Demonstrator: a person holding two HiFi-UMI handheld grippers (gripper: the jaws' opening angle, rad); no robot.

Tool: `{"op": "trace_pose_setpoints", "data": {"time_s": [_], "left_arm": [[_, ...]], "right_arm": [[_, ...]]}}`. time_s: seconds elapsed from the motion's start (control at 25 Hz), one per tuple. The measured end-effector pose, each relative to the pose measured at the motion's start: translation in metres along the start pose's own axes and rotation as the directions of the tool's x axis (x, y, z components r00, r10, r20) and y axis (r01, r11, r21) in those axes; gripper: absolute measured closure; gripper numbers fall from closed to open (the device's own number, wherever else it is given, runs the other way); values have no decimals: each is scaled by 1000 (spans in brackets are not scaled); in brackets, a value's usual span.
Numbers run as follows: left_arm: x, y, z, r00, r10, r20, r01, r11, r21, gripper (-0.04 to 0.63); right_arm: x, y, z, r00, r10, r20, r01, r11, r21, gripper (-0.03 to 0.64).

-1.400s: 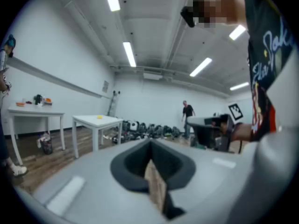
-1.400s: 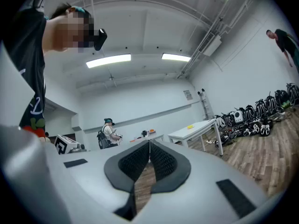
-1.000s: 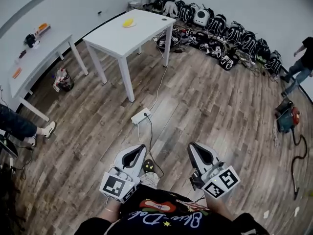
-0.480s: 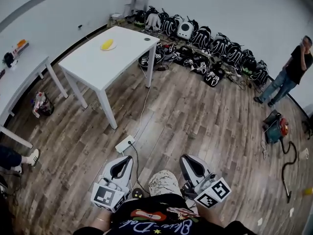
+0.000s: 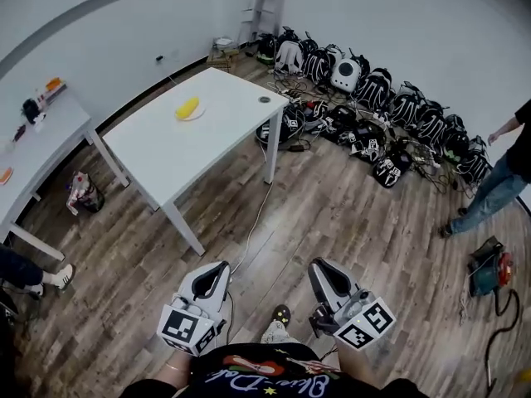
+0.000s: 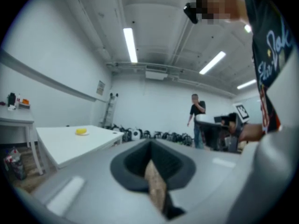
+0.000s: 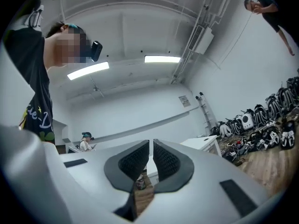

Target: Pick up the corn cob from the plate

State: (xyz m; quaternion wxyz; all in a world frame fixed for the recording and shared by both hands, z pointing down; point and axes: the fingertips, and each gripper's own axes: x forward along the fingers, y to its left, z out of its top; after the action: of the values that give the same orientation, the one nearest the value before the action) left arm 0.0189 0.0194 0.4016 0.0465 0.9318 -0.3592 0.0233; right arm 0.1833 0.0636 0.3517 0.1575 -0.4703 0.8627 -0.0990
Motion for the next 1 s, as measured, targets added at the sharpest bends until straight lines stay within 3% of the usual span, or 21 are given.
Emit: {"op": "trace_pose_setpoints", "data": {"time_s": [0.16,0.36,0.56,0.8,1.0], "left_arm": [[70,-4,13,995,97,34,-94,992,-84,597],[113,15,1,987,148,-66,-152,987,-59,597],[177,69,16,981,195,-5,-195,980,-45,597],[259,157,36,976,214,49,-215,977,9,597],[301,248,48,943,312,117,-323,943,87,598]], "right_arm": [[19,-72,25,995,93,-34,-94,995,-21,603],[61,-135,28,992,121,-42,-120,993,23,603],[122,-188,15,983,152,-100,-147,988,56,603],[247,-238,19,954,268,-133,-268,963,21,601],[372,-270,29,916,390,-97,-389,921,25,601]]}}
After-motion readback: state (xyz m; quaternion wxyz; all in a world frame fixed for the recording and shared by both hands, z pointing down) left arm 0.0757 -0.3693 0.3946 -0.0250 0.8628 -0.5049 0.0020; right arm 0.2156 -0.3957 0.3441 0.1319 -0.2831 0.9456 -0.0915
